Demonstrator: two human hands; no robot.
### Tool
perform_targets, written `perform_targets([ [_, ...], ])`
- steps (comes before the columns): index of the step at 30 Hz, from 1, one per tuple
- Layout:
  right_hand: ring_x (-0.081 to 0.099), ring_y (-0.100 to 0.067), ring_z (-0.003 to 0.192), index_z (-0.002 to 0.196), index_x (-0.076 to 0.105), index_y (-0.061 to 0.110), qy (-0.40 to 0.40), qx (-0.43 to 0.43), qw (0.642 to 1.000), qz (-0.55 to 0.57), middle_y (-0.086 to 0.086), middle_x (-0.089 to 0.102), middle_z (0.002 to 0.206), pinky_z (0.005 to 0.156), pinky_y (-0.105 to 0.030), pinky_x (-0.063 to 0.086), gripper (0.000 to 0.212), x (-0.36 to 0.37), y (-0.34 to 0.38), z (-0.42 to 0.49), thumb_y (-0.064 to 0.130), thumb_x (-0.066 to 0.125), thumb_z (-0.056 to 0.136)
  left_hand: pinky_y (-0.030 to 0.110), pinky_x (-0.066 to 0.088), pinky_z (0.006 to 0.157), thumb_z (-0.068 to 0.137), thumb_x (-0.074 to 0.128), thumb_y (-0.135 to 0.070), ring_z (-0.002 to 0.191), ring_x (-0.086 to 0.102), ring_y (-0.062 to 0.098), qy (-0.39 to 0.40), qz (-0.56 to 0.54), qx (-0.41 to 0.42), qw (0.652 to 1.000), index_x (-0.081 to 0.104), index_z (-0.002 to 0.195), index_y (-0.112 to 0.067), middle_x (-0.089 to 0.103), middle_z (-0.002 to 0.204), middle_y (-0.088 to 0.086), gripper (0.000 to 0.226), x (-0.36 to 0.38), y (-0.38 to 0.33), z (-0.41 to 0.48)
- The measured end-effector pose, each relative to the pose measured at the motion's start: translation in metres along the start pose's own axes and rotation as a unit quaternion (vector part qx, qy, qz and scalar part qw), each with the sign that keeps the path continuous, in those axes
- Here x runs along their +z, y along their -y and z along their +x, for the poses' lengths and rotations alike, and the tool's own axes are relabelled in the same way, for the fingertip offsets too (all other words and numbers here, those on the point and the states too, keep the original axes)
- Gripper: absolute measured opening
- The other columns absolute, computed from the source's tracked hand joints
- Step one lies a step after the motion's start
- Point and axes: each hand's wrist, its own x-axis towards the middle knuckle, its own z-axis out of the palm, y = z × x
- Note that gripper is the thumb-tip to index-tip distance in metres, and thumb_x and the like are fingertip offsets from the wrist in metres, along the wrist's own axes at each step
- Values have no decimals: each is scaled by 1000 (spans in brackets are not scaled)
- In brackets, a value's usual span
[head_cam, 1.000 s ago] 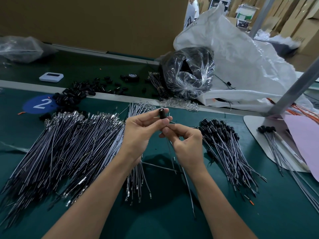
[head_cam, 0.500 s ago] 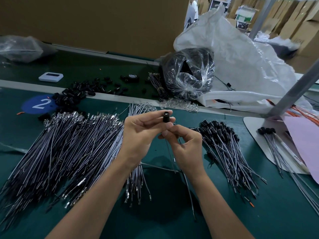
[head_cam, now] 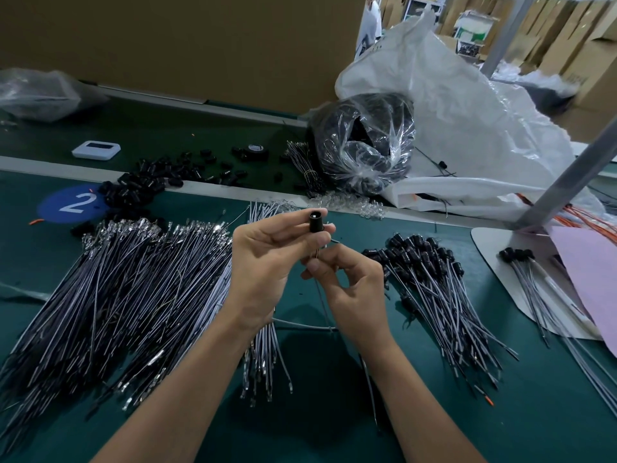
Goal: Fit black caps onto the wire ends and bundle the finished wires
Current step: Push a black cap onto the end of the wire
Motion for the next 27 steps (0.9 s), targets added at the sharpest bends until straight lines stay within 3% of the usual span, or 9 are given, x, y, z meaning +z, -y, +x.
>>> perform_targets([
  [6, 64, -13, 66, 71, 65, 7, 24, 6, 999, -34, 6, 68, 67, 71, -38, 50, 16, -2, 0, -1, 12, 66, 87, 24, 56, 75, 65, 78, -6, 83, 74, 25, 5, 11, 9, 1000, 77, 93, -11, 76, 86, 7, 29, -4, -1, 3],
  [11, 63, -12, 68, 70, 63, 5, 54, 2, 998, -41, 3, 67, 67, 71, -29, 50, 17, -7, -1, 0, 11, 66, 86, 24, 56, 74, 66, 78, -5, 83, 74, 26, 20, 24, 8, 999, 77, 94, -12, 76, 85, 8, 29, -6, -1, 3],
  [16, 64, -20, 73, 72, 64, 8, 91, 14, 995, -47, 1, 68, 71, 74, -40, 51, 14, -12, -1, 0, 11, 66, 85, 22, 55, 71, 66, 78, -8, 78, 74, 24, 3, 35, -15, 999, 79, 88, -14, 77, 87, 7, 23, -5, 0, 3],
  [22, 63, -21, 77, 71, 66, 9, 108, 33, 992, -50, 7, 67, 70, 79, -41, 49, 13, -15, 2, 0, 13, 68, 83, 24, 56, 73, 63, 79, -13, 76, 74, 23, 1, 62, -30, 998, 78, 89, -13, 76, 83, 9, 25, -9, -2, 6],
  [27, 61, -22, 82, 70, 72, 11, 134, 48, 987, -72, 17, 65, 70, 85, -43, 48, 14, -14, 3, -1, 17, 69, 82, 24, 55, 70, 68, 74, -15, 74, 73, 24, 20, 43, -108, 993, 73, 94, -6, 74, 78, 15, 28, -15, 0, 7],
])
